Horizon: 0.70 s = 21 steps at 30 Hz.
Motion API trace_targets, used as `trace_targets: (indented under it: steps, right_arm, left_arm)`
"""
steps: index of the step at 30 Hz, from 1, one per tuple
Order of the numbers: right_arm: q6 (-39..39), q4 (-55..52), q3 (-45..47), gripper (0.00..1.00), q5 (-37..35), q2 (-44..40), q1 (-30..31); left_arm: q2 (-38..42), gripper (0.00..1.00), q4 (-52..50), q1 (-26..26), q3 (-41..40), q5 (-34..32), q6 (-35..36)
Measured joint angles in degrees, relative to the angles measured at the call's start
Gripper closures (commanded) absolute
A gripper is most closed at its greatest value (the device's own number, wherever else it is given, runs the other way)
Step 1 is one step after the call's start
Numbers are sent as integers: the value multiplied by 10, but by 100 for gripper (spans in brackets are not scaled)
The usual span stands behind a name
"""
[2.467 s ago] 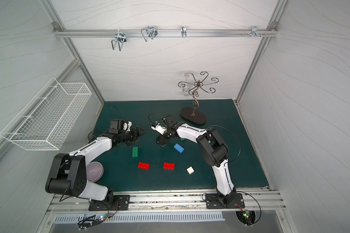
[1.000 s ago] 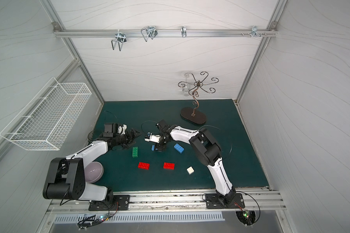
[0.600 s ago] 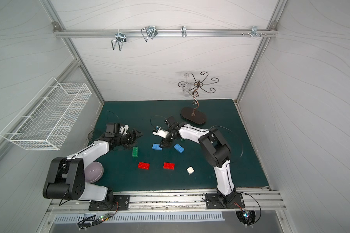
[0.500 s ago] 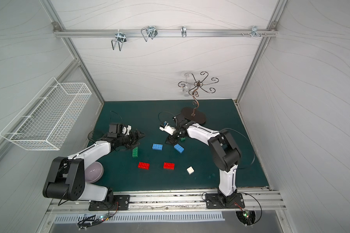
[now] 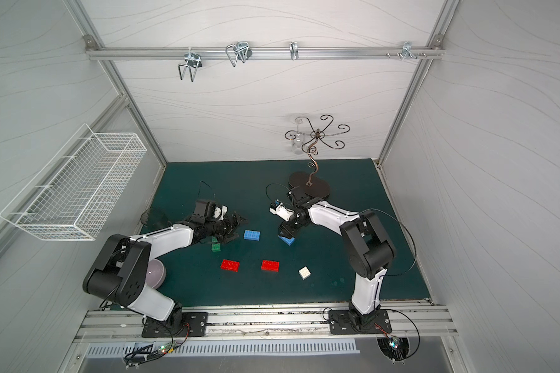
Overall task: Assemble a small pinwheel with lego
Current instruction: Assemble the lego brick at the center of the board.
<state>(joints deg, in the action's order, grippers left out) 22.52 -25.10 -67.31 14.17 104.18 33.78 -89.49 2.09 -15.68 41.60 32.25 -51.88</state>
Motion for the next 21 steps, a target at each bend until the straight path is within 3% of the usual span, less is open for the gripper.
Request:
trace_targets:
  steps: [5, 9, 15, 21]
  right_arm:
    - [0, -24, 0, 38, -14, 3, 8]
    - [10, -29, 6, 45, -28, 11, 23]
    - [24, -33, 4, 67, -36, 21, 25]
    - [60, -33, -9, 71, -29, 26, 33]
  left_arm:
    - [-6, 8, 19, -1, -1, -2, -7]
    - [-11, 8, 22, -2, -1, -3, -7]
    - [-13, 8, 25, -3, -1, -3, -7]
    - [-12, 8, 29, -2, -3, -2, -8]
